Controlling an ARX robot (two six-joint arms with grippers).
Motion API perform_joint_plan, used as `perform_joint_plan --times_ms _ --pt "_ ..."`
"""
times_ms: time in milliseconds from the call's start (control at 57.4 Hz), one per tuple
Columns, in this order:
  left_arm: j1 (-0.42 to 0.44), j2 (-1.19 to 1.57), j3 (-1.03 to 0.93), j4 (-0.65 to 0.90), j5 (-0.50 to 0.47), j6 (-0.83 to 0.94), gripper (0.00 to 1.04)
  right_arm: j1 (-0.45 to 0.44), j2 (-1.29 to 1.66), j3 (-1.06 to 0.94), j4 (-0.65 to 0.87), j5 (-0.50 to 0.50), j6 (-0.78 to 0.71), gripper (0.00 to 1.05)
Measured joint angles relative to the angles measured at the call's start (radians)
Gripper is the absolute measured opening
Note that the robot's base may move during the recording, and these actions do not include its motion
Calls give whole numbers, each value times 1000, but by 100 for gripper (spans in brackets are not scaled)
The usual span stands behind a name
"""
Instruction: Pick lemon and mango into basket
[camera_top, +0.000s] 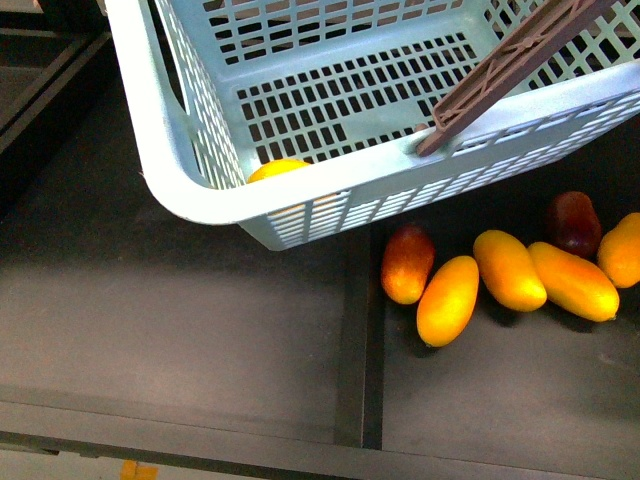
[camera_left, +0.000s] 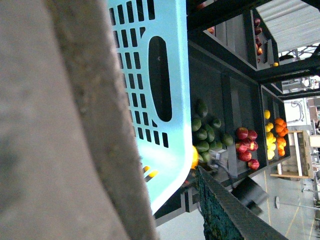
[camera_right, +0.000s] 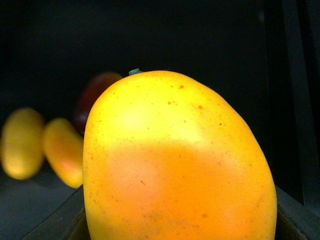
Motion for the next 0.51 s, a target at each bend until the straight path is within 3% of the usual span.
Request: perform_joint_plan --times_ms 122,174,279,418,505 --pt "-3 0 0 0 5 0 29 30 -237 -56 -6 -134 61 64" --pt "-3 0 0 0 9 -1 29 58 -324 -68 11 -145 103 64" --pt "-3 0 0 0 9 -1 29 156 -485 -71 18 -61 154 64" --pt "-2 0 0 0 4 1 29 411 -586 -50 68 119 206 64" --pt "-2 0 0 0 4 -1 29 525 -557 -33 98 222 205 64"
